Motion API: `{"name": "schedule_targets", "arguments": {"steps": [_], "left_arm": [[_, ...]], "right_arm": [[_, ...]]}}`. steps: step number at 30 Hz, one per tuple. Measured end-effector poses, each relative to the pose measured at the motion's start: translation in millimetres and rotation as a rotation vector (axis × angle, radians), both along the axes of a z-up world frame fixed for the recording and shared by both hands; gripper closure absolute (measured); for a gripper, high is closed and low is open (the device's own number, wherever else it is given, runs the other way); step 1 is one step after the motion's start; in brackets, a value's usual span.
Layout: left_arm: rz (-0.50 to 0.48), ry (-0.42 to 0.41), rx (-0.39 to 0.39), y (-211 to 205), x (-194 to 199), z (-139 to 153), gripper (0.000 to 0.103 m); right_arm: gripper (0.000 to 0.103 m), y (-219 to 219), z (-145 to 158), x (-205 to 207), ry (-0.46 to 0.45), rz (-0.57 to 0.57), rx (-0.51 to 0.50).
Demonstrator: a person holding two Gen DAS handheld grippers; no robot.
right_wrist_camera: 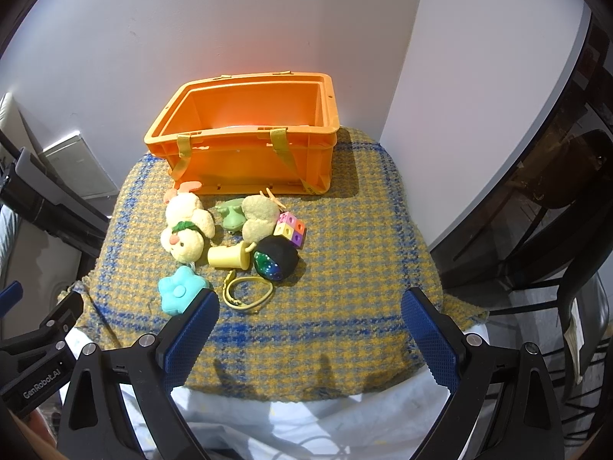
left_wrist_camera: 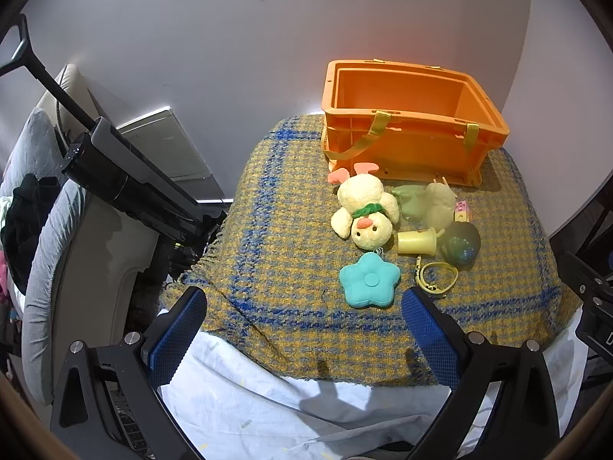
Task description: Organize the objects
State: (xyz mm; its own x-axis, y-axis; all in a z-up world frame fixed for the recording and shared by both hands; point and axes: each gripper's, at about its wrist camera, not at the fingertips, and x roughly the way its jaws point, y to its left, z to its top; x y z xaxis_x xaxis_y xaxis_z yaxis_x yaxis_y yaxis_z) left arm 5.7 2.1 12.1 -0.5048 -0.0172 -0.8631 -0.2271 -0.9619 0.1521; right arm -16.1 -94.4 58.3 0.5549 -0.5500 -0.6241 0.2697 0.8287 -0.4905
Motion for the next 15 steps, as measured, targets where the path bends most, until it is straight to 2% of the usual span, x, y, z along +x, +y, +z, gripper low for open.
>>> {"name": "schedule_targets", "arguments": {"steps": [15], "left_arm": [[-0.036, 0.006, 0.002, -1.2, 2.1, 0.4, 0.0]], "right_arm": [[0.007, 1.4, 0.1, 0.6, -0.005, -0.055, -0.007]]}}
